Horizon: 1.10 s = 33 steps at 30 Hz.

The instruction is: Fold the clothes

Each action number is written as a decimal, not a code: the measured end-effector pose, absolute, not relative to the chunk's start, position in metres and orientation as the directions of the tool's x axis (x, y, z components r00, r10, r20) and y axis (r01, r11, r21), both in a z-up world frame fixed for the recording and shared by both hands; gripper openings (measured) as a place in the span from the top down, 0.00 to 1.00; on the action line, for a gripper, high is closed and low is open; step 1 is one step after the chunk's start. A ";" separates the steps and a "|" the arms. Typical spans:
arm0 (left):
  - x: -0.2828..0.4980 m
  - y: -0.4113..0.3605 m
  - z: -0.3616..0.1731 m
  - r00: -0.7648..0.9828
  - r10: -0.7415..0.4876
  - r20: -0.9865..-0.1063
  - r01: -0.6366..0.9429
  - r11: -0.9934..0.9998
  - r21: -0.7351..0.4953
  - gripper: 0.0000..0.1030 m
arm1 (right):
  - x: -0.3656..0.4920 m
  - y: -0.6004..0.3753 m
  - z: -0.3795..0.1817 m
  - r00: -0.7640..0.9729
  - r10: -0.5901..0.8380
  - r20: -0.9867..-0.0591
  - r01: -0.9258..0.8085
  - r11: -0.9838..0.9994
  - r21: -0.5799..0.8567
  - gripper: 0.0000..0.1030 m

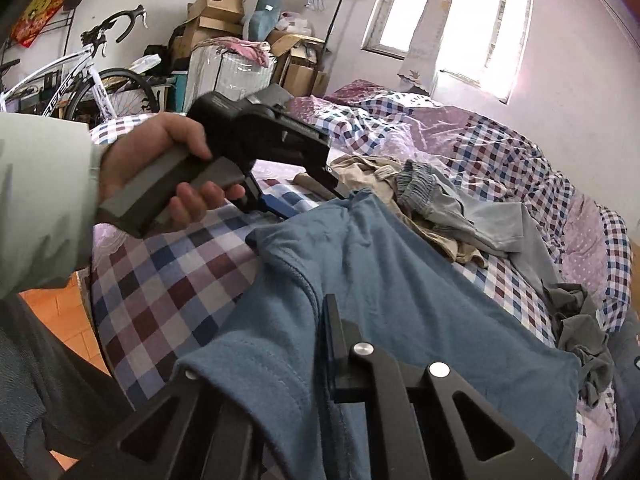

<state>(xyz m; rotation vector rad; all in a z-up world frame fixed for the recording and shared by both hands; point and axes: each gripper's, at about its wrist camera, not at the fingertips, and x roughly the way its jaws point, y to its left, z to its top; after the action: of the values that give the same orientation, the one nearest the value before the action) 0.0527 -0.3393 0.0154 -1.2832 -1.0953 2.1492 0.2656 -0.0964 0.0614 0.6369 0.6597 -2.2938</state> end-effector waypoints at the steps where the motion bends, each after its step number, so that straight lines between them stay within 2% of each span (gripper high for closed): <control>1: 0.046 -0.337 0.016 -0.488 0.678 -0.550 0.042 -0.612 -0.790 0.23 | 0.266 -0.095 0.063 -0.664 -0.455 -0.594 0.699 -0.659 -0.277 0.95; 17: -0.038 -0.329 0.008 -0.460 0.753 -0.470 -0.006 -0.532 -0.847 0.25 | 0.274 -0.079 0.081 -0.664 -0.440 -0.604 0.685 -0.683 -0.255 0.95; 20: -0.042 -0.331 0.005 -0.461 0.761 -0.455 -0.001 -0.514 -0.858 0.34 | 0.273 -0.080 0.075 -0.673 -0.422 -0.608 0.677 -0.682 -0.276 0.96; 23: -0.043 -0.334 -0.002 -0.469 0.755 -0.458 0.034 -0.502 -0.864 0.53 | 0.272 -0.085 0.065 -0.692 -0.383 -0.611 0.658 -0.684 -0.316 0.96; 25: -0.043 -0.337 -0.007 -0.473 0.748 -0.465 0.062 -0.498 -0.865 0.70 | 0.272 -0.090 0.057 -0.708 -0.353 -0.612 0.641 -0.685 -0.347 0.96; 27: -0.042 -0.340 -0.011 -0.480 0.741 -0.470 0.081 -0.496 -0.864 0.78 | 0.272 -0.095 0.047 -0.724 -0.318 -0.612 0.623 -0.683 -0.382 0.96; 31: -0.040 -0.342 -0.013 -0.487 0.737 -0.469 0.085 -0.495 -0.865 0.80 | 0.274 -0.103 0.028 -0.770 -0.249 -0.587 0.575 -0.669 -0.471 0.96; 33: -0.040 -0.342 -0.013 -0.488 0.736 -0.469 0.084 -0.495 -0.865 0.80 | 0.274 -0.105 0.018 -0.793 -0.214 -0.570 0.549 -0.657 -0.517 0.91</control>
<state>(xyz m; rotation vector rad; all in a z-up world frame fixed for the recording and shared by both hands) -0.0398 -0.3421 -0.0134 -1.2562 -1.2455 2.0325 0.2741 -0.1054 0.0181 0.6570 0.9770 -2.4345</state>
